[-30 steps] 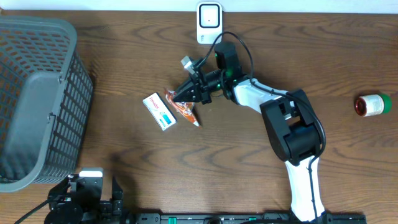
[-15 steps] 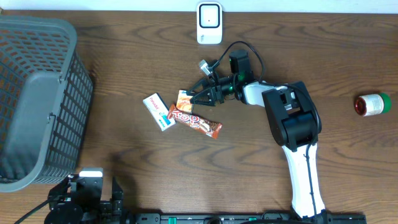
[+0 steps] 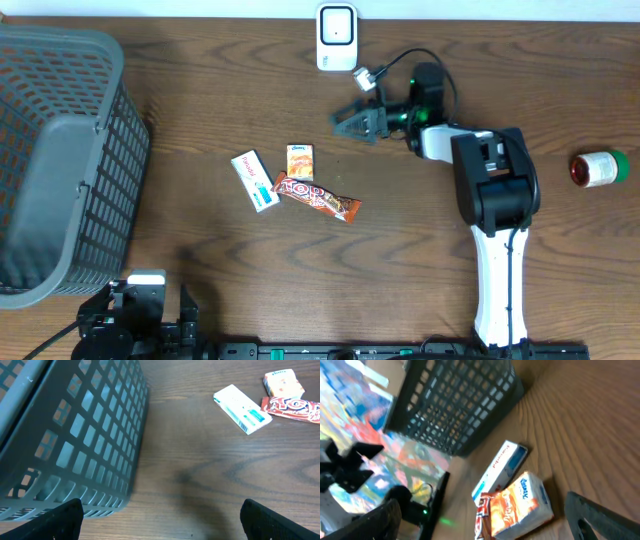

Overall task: Scan the item barcode
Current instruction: 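Raise the right gripper and bring it back over the chocolate bar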

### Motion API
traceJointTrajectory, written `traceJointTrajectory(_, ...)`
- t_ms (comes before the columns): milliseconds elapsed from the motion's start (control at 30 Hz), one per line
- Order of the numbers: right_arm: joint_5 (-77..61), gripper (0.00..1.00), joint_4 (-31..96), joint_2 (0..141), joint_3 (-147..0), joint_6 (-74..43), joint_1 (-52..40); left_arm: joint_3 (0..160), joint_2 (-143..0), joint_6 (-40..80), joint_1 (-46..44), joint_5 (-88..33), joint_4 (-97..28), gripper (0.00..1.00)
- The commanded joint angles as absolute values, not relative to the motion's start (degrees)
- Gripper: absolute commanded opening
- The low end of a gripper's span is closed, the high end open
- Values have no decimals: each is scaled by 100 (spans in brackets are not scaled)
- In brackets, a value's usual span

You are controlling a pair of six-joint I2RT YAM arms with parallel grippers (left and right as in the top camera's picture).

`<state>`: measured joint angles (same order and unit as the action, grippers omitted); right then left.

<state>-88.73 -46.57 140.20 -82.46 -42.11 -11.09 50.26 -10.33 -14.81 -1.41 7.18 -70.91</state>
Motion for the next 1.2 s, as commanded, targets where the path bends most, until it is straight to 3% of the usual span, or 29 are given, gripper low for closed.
traceJointTrajectory(0, -8945, 99, -5153, 14035, -8276, -5496, -1083, 5046, -989, -1470, -169, 685, -7094, 99)
traceJointTrajectory(100, -8945, 99, -6746, 14035, -8276, -6958, -1114, 5046, -989, -1470, -169, 685, -7094, 99)
traceJointTrajectory(133, -8945, 99, -8307, 14035, -8287, -8372, -1135, 5046, -989, -1470, -169, 685, -7094, 99)
traceJointTrajectory(167, -8941, 99, -9032, 14035, -8311, -9155, -1140, 5046, -989, -1470, -169, 683, -7094, 99)
traceJointTrajectory(500, -8816, 99, -9028, 12387, -8440, -11408, -1551, 5046, -989, -1470, -169, 685, -7094, 99)
traceJointTrajectory(633, -8519, 99, -8733, 11194, -8488, -11454, -2091, 5046, -989, -1470, -169, 683, -7094, 99)
traceJointTrajectory(733, -8141, 99, -7397, 10536, -8493, -10055, -2556, 5046, -989, -1470, -169, 685, -7094, 99)
traceJointTrajectory(833, -6674, 99, -3271, 10084, -8543, -6831, -2917, 5046, -989, -1470, -169, 685, -7094, 99)
traceJointTrajectory(900, -3850, 99, -113, 10012, -8820, -4512, -3116, 5046, -989, -1470, -169, 685, -7096, 99)
traceJointTrajectory(967, -2375, 99, 967, 10014, -8899, -3166, -3417, 5046, -989, -1470, -169, 685, -7094, 99)
traceJointTrajectory(1167, -1636, 99, 3118, 10012, -8897, -150, -3892, 5046, -989, -1470, -169, 685, -7094, 99)
